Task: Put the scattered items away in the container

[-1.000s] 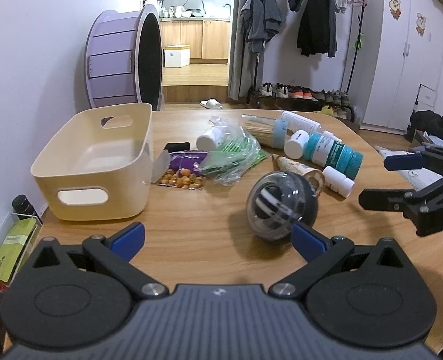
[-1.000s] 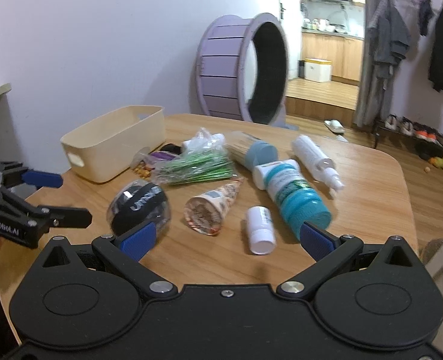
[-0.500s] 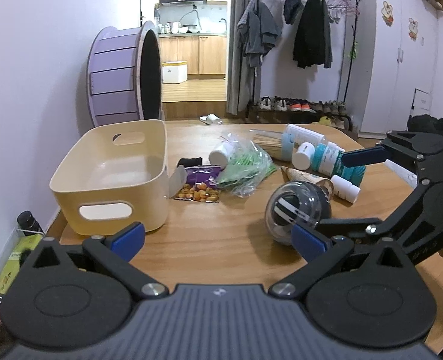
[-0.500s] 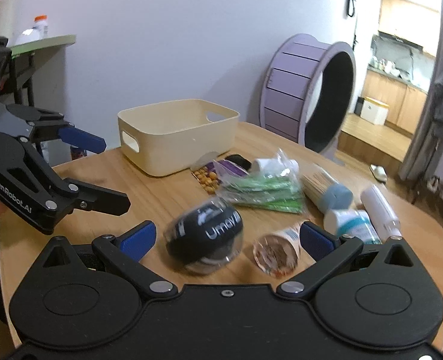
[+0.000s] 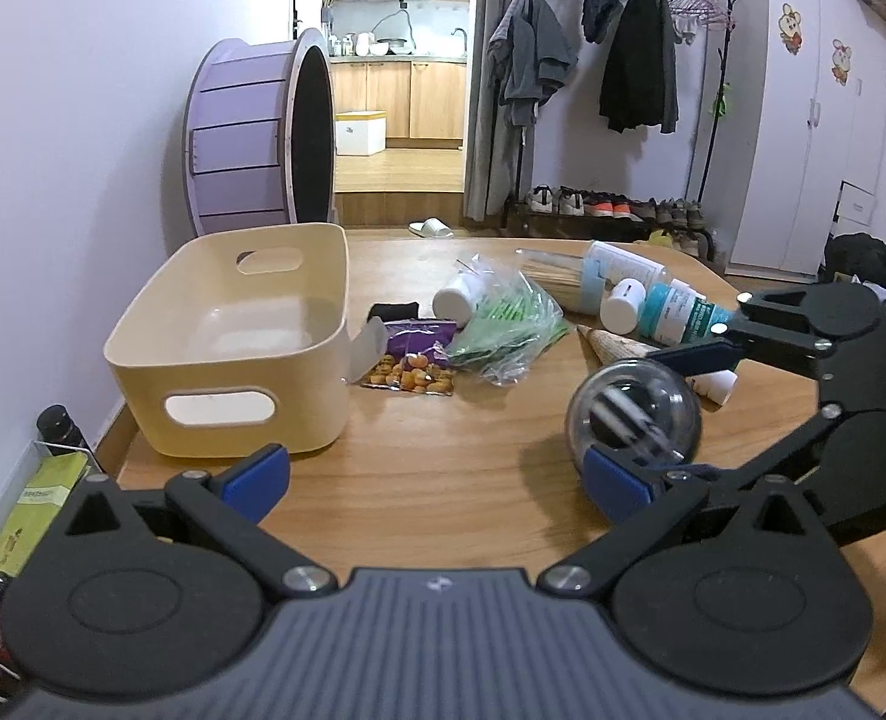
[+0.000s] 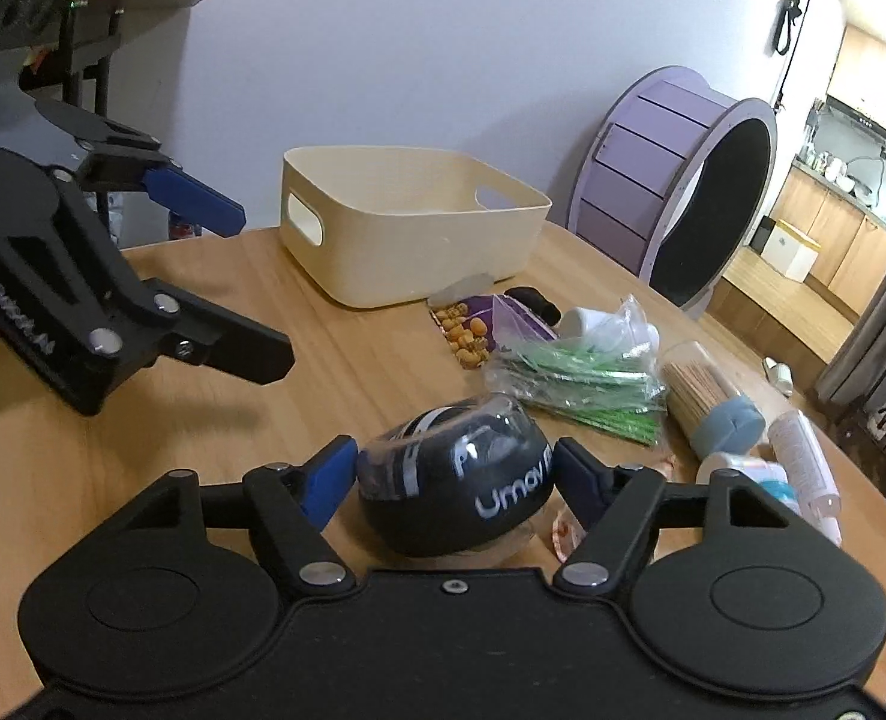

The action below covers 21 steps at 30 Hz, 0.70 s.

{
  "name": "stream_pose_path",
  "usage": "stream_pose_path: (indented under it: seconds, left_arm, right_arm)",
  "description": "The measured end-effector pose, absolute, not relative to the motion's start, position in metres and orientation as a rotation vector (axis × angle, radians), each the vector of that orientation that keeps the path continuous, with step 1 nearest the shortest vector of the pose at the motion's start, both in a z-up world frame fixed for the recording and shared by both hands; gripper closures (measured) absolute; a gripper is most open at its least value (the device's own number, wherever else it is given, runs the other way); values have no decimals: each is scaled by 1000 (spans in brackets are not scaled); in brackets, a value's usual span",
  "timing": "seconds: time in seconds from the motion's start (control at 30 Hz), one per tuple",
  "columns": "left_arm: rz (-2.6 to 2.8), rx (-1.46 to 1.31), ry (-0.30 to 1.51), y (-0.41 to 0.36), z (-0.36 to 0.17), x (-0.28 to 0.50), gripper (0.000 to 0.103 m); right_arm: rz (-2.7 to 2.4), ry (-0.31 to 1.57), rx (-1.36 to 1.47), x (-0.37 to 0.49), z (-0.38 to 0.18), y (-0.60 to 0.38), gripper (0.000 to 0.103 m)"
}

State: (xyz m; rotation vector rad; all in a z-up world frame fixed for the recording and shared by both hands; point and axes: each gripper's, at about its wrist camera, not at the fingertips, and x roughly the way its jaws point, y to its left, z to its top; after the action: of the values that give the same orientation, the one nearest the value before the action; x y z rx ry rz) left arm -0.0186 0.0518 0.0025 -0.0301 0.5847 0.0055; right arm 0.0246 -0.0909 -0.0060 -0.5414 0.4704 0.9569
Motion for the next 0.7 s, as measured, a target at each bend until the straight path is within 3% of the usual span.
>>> stream_pose_path:
  seconds: [0.27, 0.7]
  left_arm:
    - [-115, -47, 575, 35, -3, -13, 0]
    - [-191, -51, 544, 20, -4, -3, 0]
  right_arm:
    - [951, 560, -333, 27, -4, -139, 33]
    - [921, 513, -232, 36, 5, -165, 32]
